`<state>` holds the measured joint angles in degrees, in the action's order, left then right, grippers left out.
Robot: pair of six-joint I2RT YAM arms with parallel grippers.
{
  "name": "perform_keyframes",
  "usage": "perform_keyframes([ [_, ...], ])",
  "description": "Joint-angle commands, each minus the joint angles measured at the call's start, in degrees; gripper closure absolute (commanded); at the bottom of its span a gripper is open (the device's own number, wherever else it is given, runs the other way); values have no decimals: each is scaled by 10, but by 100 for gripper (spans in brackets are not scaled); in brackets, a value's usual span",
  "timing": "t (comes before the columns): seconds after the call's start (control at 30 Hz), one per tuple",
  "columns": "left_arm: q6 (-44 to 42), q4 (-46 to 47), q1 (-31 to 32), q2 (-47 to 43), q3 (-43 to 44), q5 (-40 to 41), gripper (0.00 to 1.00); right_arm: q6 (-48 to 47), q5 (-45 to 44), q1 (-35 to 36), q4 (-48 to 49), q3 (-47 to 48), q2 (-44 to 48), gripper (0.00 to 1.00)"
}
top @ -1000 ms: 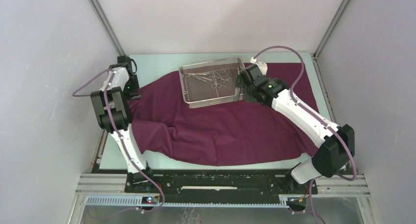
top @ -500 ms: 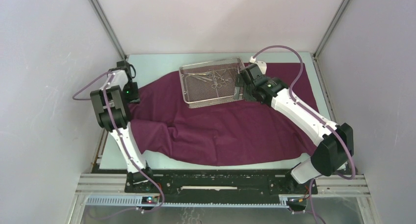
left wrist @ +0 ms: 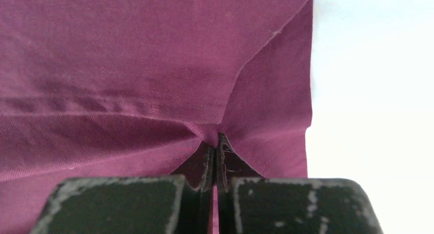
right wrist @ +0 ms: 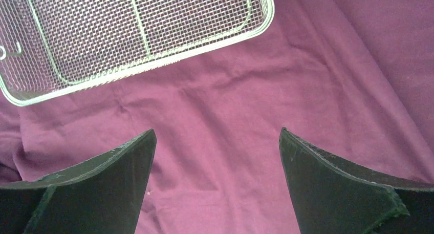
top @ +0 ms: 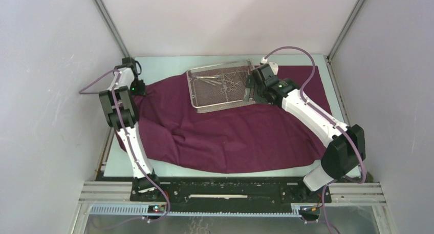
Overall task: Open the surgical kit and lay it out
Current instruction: Smooth out the surgical kit at the center of the board.
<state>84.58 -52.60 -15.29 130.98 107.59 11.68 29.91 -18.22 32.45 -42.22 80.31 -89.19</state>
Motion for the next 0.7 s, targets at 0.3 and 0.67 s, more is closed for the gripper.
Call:
perform_keyframes([
  [0.3, -102, 21, 3, 129, 294, -19, 100, 1, 63, -132, 80, 109, -130, 0],
  [0.67, -124, 93, -13, 132, 295, -60, 100, -45, 157, -220, 95, 263, -303, 3],
])
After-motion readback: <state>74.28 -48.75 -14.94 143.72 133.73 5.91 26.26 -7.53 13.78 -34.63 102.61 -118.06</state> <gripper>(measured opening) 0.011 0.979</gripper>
